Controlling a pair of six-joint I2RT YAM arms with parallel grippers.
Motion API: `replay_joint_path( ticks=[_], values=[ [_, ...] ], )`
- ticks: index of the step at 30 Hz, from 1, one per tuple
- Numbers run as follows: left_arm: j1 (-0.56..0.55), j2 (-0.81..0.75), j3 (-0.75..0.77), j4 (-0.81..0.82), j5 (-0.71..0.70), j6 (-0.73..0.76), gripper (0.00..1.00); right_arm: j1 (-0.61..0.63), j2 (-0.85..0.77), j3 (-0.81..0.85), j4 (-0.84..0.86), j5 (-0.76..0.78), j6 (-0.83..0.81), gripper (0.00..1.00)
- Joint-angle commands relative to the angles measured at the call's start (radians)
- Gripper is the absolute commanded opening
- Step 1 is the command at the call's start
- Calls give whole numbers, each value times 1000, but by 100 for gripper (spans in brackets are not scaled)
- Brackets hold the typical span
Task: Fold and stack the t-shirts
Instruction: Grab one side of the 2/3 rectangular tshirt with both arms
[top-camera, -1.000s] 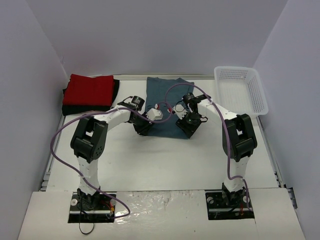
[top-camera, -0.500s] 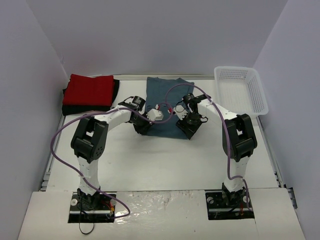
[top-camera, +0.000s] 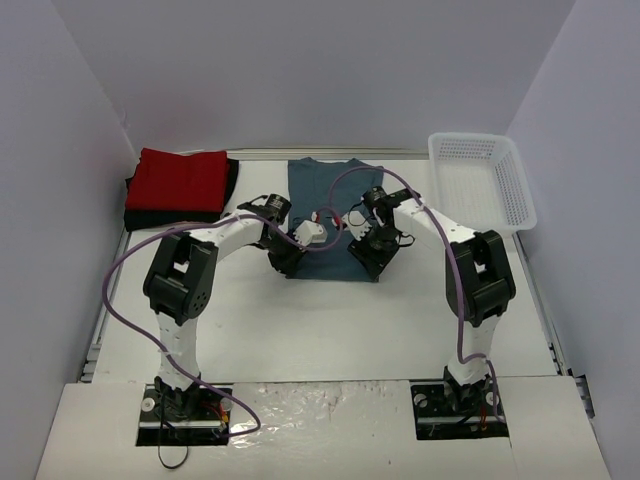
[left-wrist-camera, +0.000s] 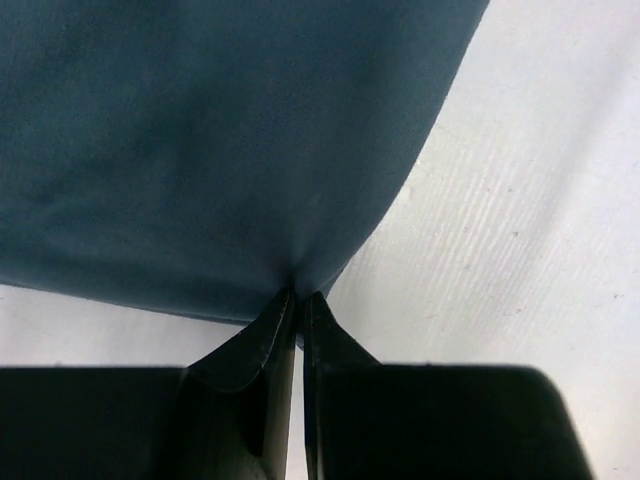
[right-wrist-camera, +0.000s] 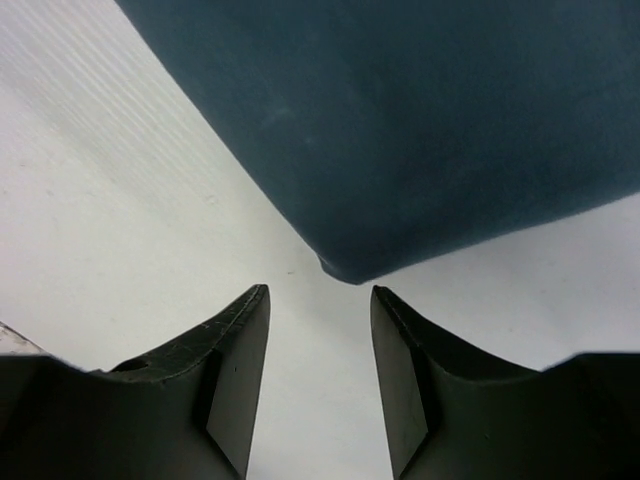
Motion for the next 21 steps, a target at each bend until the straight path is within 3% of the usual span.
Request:
replay_joint_path(
  ticks=[1, 8, 21],
  values=[
    [5, 28, 39, -109, 19, -29, 2, 72, -41, 32, -39, -88, -46, 41],
    [5, 26, 45, -107, 11, -38, 2, 86, 45, 35, -38, -79, -72, 37],
    [42, 36, 63, -89, 47, -92, 2, 128, 138, -49, -29, -90, -102, 43]
  ],
)
